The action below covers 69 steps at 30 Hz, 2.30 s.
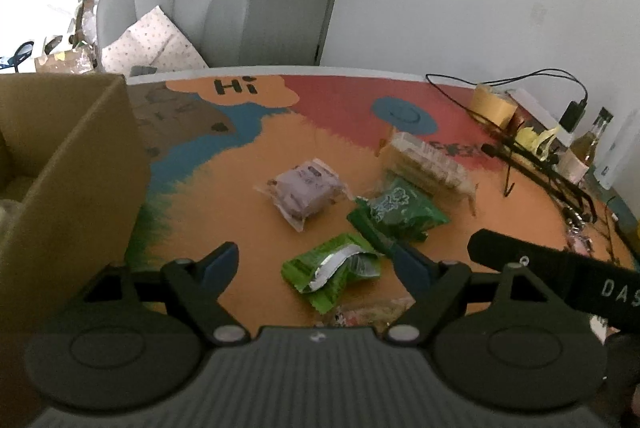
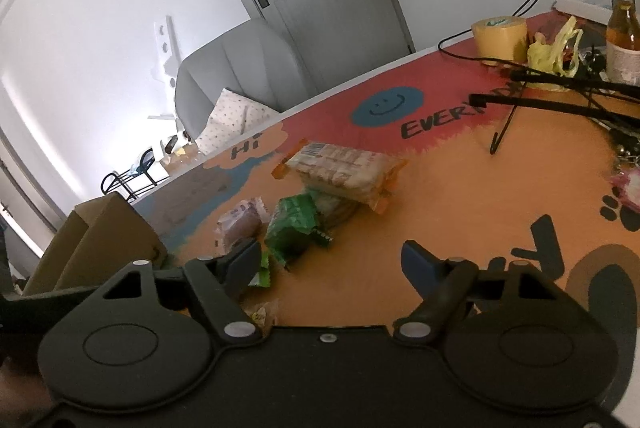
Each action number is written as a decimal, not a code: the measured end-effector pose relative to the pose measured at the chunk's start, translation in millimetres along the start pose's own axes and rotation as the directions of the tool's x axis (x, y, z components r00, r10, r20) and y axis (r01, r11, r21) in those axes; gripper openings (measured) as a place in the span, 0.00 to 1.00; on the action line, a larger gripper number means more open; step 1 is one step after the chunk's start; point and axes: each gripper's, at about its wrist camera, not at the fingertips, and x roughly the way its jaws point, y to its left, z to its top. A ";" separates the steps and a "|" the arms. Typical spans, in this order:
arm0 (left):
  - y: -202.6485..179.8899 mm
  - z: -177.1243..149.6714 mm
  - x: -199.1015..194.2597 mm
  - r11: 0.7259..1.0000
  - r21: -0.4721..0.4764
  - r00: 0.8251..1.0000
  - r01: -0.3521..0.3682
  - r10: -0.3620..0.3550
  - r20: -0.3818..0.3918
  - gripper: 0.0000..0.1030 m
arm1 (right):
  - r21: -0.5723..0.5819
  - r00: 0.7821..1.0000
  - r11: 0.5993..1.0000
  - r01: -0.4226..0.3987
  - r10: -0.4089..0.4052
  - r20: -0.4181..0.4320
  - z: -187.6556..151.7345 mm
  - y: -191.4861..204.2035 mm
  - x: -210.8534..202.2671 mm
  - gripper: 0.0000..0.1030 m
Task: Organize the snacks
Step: 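Grasp the green-silver packet with the left tool while the right tool grasps a green bag, then carry both green packets over the cardboard box with both tools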
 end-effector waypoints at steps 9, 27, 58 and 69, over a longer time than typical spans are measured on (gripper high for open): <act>-5.0 -3.7 20.3 0.999 0.029 0.999 -0.026 0.027 -0.020 0.53 | 0.002 1.000 1.000 -0.019 0.019 -0.025 6.5 -0.1 23.4 0.75; 19.1 5.9 9.3 0.999 -0.052 1.000 -0.003 0.004 0.017 0.42 | 0.020 0.996 0.998 -0.053 0.054 -0.077 14.0 14.6 63.1 0.62; 16.4 4.9 -64.6 0.999 -0.042 0.992 0.001 0.004 0.129 0.43 | 0.005 0.998 1.000 -0.028 0.028 0.052 9.3 31.1 -13.2 0.21; 23.1 6.6 -94.7 0.999 -0.050 0.983 -0.002 0.011 0.181 0.43 | -0.025 0.996 0.999 -0.039 0.041 0.082 6.4 48.6 -34.5 0.21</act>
